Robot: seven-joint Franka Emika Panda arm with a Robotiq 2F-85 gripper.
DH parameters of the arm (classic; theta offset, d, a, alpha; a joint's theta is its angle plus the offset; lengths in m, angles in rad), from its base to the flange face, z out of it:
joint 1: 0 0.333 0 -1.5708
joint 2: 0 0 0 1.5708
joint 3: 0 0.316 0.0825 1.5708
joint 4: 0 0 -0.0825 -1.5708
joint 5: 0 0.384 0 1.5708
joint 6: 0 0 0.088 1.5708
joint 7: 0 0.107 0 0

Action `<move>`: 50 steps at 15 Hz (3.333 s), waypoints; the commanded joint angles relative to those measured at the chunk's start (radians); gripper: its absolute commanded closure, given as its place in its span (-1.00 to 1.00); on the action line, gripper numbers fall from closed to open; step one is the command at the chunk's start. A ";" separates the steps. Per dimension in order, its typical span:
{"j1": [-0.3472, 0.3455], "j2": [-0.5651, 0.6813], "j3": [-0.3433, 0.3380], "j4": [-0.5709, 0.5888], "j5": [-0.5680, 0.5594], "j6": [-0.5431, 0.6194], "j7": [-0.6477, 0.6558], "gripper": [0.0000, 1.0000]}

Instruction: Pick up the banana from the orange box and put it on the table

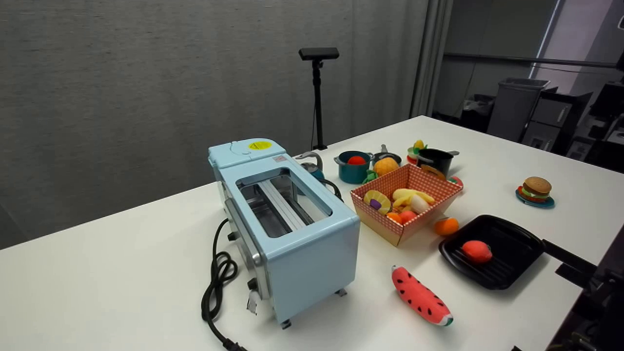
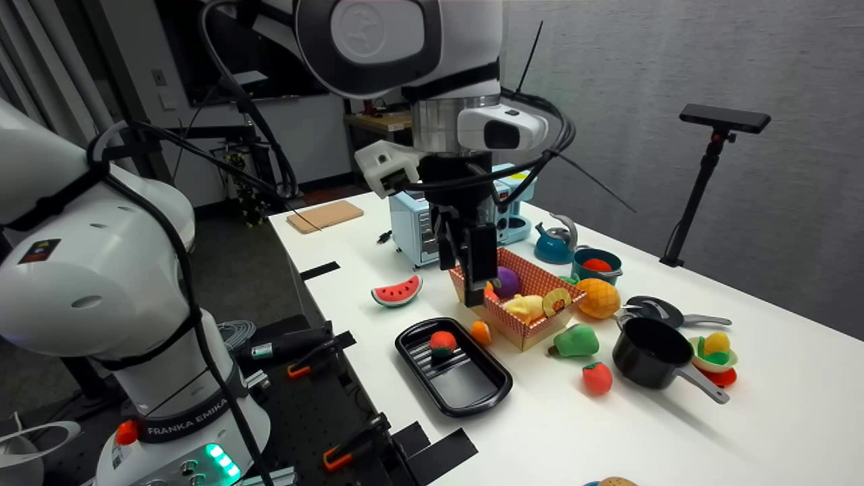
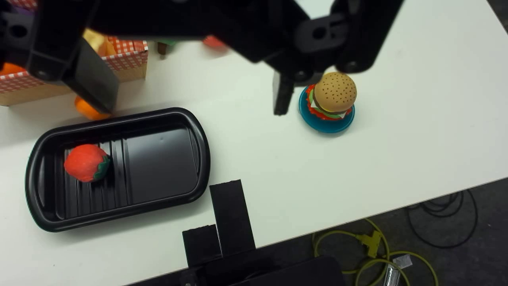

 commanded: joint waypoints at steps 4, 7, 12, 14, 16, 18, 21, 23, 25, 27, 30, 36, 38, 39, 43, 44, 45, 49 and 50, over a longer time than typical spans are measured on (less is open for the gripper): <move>0.010 -0.003 -0.014 -0.006 0.004 0.028 -0.037 -1.00; 0.007 -0.002 -0.004 -0.011 -0.012 0.076 -0.036 -1.00; 0.011 0.050 0.007 0.022 -0.009 0.129 -0.029 -1.00; 0.012 0.083 0.011 0.045 -0.008 0.147 -0.023 -1.00; 0.015 0.129 0.016 0.086 -0.004 0.154 -0.014 -1.00; 0.019 0.175 0.022 0.131 -0.002 0.158 -0.006 -1.00; 0.028 0.253 0.033 0.224 0.009 0.155 0.018 -1.00; 0.035 0.304 0.051 0.285 0.005 0.155 0.054 -1.00; 0.043 0.349 0.074 0.341 -0.004 0.157 0.103 -1.00; 0.056 0.387 0.099 0.388 -0.019 0.160 0.159 -1.00; 0.081 0.445 0.141 0.453 -0.054 0.154 0.239 -1.00; 0.141 0.546 0.182 0.571 -0.139 0.126 0.347 -1.00; 0.160 0.572 0.185 0.598 -0.161 0.121 0.363 -1.00; 0.169 0.582 0.185 0.608 -0.171 0.119 0.367 -1.00; 0.203 0.622 0.183 0.642 -0.210 0.114 0.380 -1.00; 0.211 0.629 0.183 0.648 -0.218 0.112 0.381 -1.00; 0.219 0.635 0.183 0.652 -0.227 0.113 0.381 -1.00; 0.247 0.648 0.184 0.647 -0.265 0.117 0.371 -1.00; 0.253 0.648 0.184 0.643 -0.274 0.118 0.367 -1.00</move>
